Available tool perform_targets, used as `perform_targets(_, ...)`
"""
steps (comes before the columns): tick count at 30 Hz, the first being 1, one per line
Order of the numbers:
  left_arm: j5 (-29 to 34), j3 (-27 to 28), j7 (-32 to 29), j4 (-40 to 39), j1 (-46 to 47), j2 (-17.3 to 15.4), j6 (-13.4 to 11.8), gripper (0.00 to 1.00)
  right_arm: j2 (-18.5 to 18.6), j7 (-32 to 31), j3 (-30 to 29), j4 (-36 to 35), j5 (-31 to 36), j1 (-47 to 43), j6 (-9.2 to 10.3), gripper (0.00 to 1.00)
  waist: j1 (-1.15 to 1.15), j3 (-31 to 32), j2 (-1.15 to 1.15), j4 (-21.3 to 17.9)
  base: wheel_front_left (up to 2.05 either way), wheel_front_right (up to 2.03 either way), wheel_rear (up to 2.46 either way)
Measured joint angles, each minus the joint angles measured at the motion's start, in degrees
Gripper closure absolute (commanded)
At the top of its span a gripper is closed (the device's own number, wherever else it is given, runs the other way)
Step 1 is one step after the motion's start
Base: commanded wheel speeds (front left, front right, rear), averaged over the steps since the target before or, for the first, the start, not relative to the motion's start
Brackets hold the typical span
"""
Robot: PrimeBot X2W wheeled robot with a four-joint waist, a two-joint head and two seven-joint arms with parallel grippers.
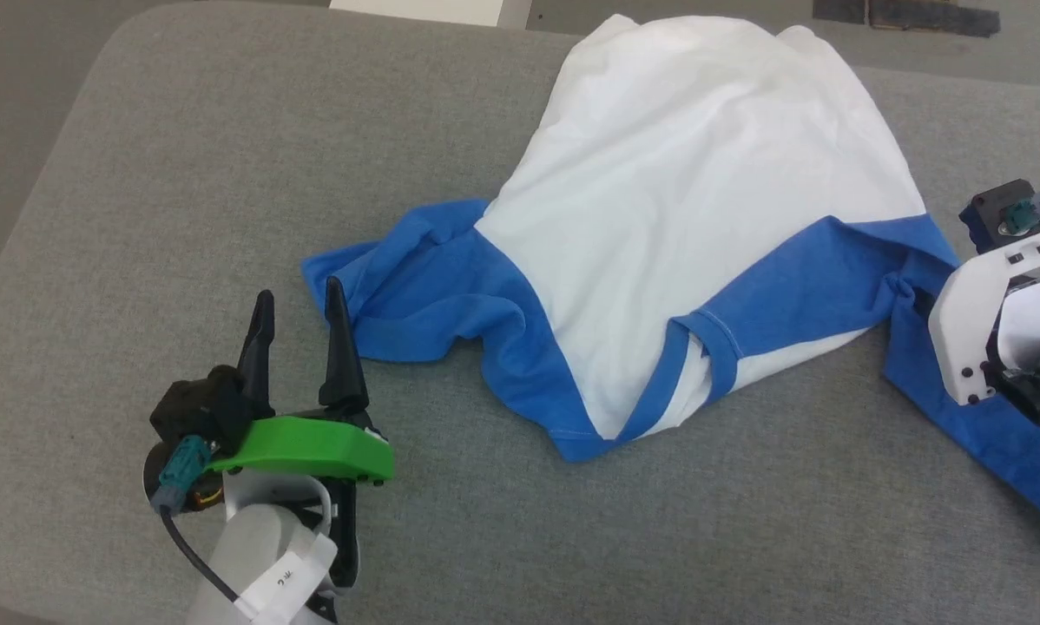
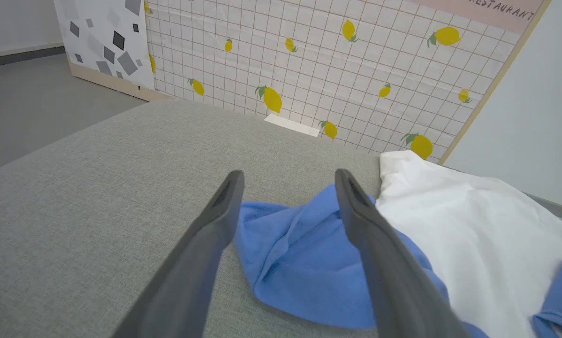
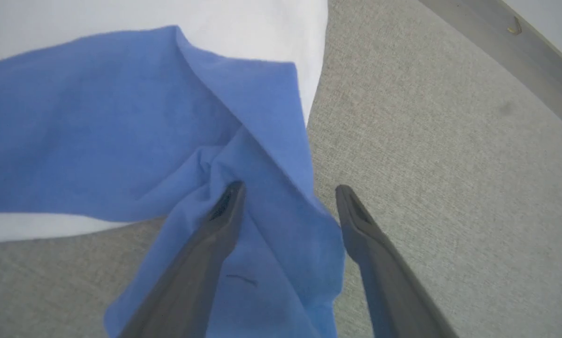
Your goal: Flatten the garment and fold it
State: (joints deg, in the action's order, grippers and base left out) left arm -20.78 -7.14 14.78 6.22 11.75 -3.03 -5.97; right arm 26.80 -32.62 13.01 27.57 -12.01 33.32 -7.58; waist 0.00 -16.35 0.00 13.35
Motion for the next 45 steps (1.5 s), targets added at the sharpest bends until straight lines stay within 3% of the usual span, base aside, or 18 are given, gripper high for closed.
perform_targets(1,0.0,-0.1,0.0,0.0,0.1,0.0,-0.1,0.0,0.0,-0.1,0.0,0.2,-0.1,0.1,0.0,0.83,0.0,-0.3,0.0,0.1,0.0,0.0,0.0)
perform_targets(2,0.0,-0.1,0.0,0.0,0.1,0.0,-0.1,0.0,0.0,0.1,-0.1,0.2,-0.2,0.2,0.0,1.0,0.0,-0.5,0.0,0.2,0.0,0.0,0.0)
perform_targets(8,0.0,0.2,0.0,0.4,0.1,0.0,-0.2,0.0,0.6,3.1,-0.5,-1.8,-2.3,0.6,0.0,1.0,0.0,0.6,0.0,-0.8,0.0,0.0,0.0)
perform_targets(12,0.2,0.7,0.0,0.8,-0.1,0.0,-0.1,0.0,2.4,4.8,-0.4,-8.5,-5.0,-2.9,0.0,1.0,0.0,2.6,0.0,-1.7,0.0,0.0,0.0)
perform_targets(15,0.2,1.3,0.0,0.9,-0.7,0.0,-0.1,0.0,5.0,3.9,-0.6,-14.8,-7.1,-9.3,0.0,1.0,0.0,4.2,0.0,-2.7,0.0,0.0,0.0)
perform_targets(21,0.4,2.1,0.0,1.0,-1.4,0.0,0.0,0.0,14.0,-3.3,-0.2,-23.6,-9.1,-25.7,0.0,1.0,0.0,6.3,0.0,-5.6,0.0,0.0,0.0)
perform_targets(25,0.4,2.1,0.0,1.1,-1.5,0.0,0.4,0.0,17.3,-5.5,-2.8,-24.2,-8.6,-32.5,-0.01,1.0,0.0,7.3,0.0,-7.1,0.0,0.0,0.0)
perform_targets(32,0.4,2.3,0.0,1.8,-2.4,0.0,0.5,0.0,16.5,-5.1,-10.3,-20.7,-5.9,-37.5,-0.01,1.0,0.0,8.0,0.0,-7.6,0.0,0.0,0.0)
perform_targets(33,0.4,2.3,0.0,1.9,-2.4,0.0,0.5,0.0,16.1,-4.7,-10.5,-20.7,-5.7,-37.5,-0.01,0.63,0.0,8.0,0.0,-7.6,0.0,0.0,0.0)
perform_targets(34,0.4,2.3,0.0,1.9,-2.4,0.0,0.5,0.0,15.2,-4.2,-11.1,-20.7,-5.8,-37.5,-0.01,0.0,0.0,8.0,0.0,-7.7,0.0,0.0,0.0)
perform_targets(39,0.3,2.0,-0.2,2.5,-3.4,-0.1,0.7,0.0,10.6,-3.7,-14.7,-22.0,-7.7,-37.5,-0.01,0.0,0.0,8.7,0.0,-8.0,0.0,0.0,0.0)
perform_targets(45,0.0,-0.4,-5.8,2.6,-4.6,-0.4,1.3,0.0,2.2,-3.5,-26.2,-28.9,-10.2,-37.2,0.0,0.0,0.0,10.4,0.0,-8.4,0.0,0.0,0.0)
